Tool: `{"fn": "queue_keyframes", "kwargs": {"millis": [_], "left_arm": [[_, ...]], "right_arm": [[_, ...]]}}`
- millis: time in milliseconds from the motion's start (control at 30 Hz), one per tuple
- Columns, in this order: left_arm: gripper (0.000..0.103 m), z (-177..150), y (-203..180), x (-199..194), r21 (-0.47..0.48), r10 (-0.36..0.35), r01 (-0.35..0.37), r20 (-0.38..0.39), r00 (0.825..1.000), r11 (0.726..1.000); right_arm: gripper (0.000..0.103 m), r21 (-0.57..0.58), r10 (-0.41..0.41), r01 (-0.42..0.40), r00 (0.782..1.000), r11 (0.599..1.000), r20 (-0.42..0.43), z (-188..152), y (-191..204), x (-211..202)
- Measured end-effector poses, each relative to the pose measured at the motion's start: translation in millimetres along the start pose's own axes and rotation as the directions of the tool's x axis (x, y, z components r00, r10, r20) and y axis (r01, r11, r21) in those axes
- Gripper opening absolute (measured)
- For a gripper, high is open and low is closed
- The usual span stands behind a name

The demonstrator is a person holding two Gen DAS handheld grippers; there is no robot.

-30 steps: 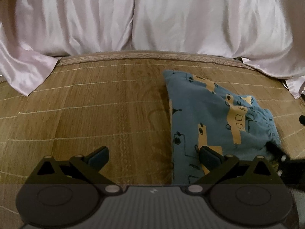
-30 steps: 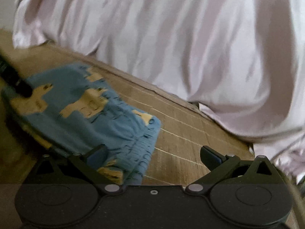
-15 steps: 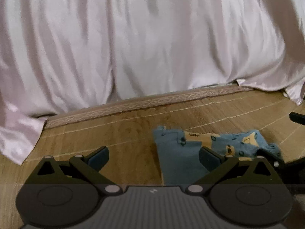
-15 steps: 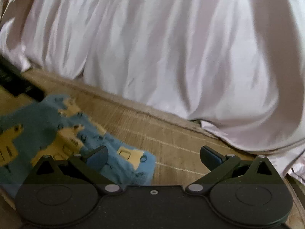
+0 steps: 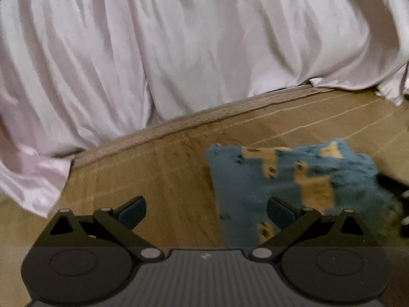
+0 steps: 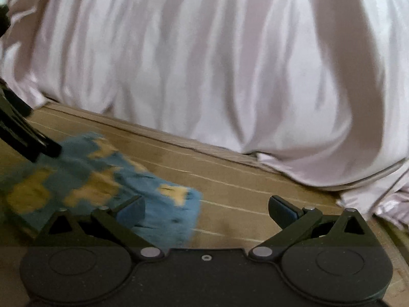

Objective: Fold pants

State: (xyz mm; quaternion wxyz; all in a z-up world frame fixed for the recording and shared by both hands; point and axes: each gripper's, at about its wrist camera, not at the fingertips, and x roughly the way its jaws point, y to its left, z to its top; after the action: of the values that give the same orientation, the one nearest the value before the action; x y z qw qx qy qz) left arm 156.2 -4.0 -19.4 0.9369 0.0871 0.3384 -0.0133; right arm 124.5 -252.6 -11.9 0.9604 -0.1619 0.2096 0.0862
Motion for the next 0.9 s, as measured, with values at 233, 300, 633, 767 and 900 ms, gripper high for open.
{"fn": "queue_keyframes", "kwargs": {"millis": [233, 300, 633, 767, 900], "left_arm": [[0.103, -31, -13, -1, 0.057, 0.063, -0.058, -0.107, 0.992, 0.997], [0.103, -29, -11, -4, 0.032, 0.064, -0.061, -0.113, 0.992, 0.998], [0.103, -29, 18, -10, -0.134, 0.030, -0.053, -0.166, 0.986, 0.990], [0.103, -32, 24, -12, -0.175, 0.026, -0.056, -0.170, 0.985, 0.983], [0.103, -34, 27, -14, -0.198, 0.002, -0.034, -0.161, 0.987, 0.980]], "right_arm": [[0.102, -0.086, 0.039, -0.053, 0.987, 0.995, -0.155, -20, 27, 7], [0.102, -0.052, 0.053, -0.061, 0.987, 0.997, -0.150, -16, 23, 4], [0.102, -0.004, 0.051, -0.051, 0.996, 0.999, -0.075, -5, 17, -9], [0.102, 0.015, 0.060, -0.059, 0.996, 0.998, -0.059, -3, 16, -10], [0.102, 0.048, 0.075, -0.073, 0.996, 0.996, -0.044, -1, 12, -12]]}}
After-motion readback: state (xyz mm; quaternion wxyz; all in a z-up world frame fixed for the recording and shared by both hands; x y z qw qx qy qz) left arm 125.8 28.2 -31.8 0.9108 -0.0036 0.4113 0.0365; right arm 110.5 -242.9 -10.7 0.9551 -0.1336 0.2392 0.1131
